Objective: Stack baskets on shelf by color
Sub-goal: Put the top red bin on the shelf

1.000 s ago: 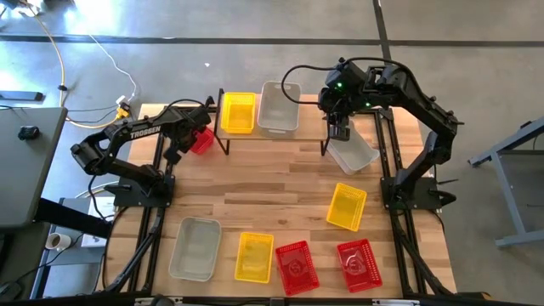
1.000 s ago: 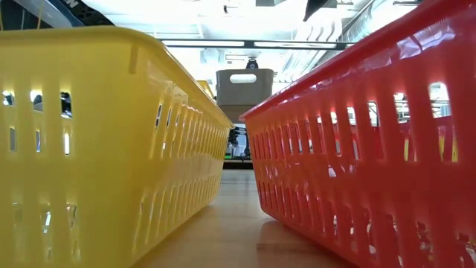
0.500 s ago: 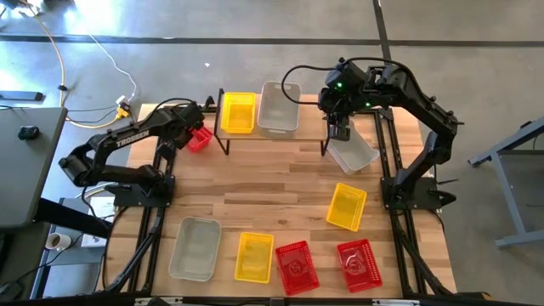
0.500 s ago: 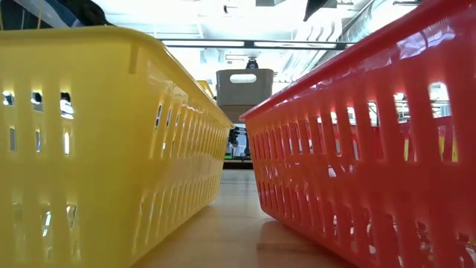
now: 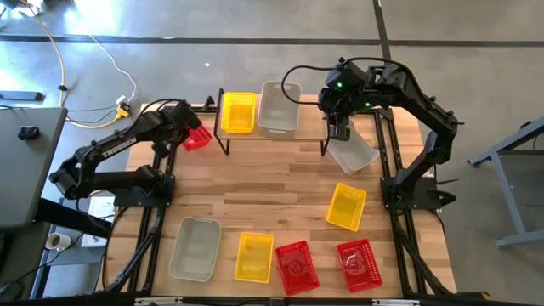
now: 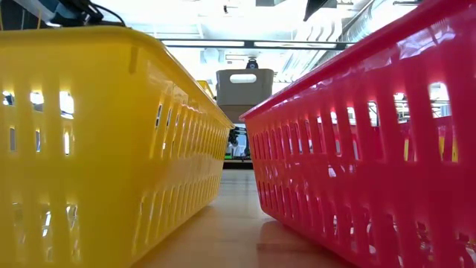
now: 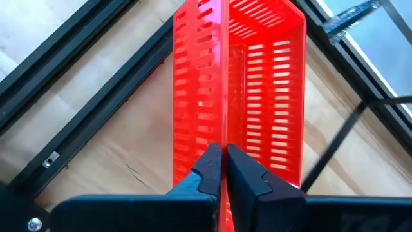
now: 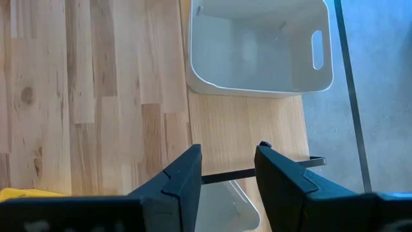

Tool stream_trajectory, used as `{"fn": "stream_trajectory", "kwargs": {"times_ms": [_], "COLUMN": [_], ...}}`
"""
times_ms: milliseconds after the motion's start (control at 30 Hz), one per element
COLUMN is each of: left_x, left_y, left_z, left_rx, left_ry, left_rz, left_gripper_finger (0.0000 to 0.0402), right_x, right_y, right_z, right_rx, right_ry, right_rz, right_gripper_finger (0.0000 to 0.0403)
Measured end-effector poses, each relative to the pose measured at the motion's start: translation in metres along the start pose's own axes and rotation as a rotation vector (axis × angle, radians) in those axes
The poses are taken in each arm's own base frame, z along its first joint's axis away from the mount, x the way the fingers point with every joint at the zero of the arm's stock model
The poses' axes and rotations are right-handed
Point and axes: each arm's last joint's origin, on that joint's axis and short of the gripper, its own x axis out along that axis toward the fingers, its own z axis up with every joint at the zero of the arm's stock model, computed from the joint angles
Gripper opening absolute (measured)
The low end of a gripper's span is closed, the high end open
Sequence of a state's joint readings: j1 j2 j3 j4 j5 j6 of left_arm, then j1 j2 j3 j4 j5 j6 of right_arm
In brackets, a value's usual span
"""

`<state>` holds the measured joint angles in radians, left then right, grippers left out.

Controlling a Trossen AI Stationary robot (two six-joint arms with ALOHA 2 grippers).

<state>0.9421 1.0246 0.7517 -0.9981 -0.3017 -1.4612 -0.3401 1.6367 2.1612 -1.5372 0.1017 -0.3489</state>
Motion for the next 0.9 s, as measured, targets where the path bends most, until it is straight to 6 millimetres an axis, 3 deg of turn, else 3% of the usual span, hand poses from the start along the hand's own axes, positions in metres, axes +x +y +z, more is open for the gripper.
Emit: {"fn": "stream_trajectory", "kwargs": {"times_ms": [400,900], "left_x": [-0.017,-0.066], "left_y": [0.008,0.011], "left_z": [0.004,0.021], "left_rx": [0.050,0.162], "left_ry": [0.011,-0.118], "left_rz": [-0.101,-0.224], "left_gripper_finger": [0.0000,0.0000], "right_x": [0.000,0.000], "right_y": [0.000,-0.001], "right_z": [0.000,0.000], "right_rx": [0.000,0.000], "right_ry": [0.000,0.015], "right_rz": [0.000,-0.042], "right_gripper_finger": [0.0130,0.0130]}}
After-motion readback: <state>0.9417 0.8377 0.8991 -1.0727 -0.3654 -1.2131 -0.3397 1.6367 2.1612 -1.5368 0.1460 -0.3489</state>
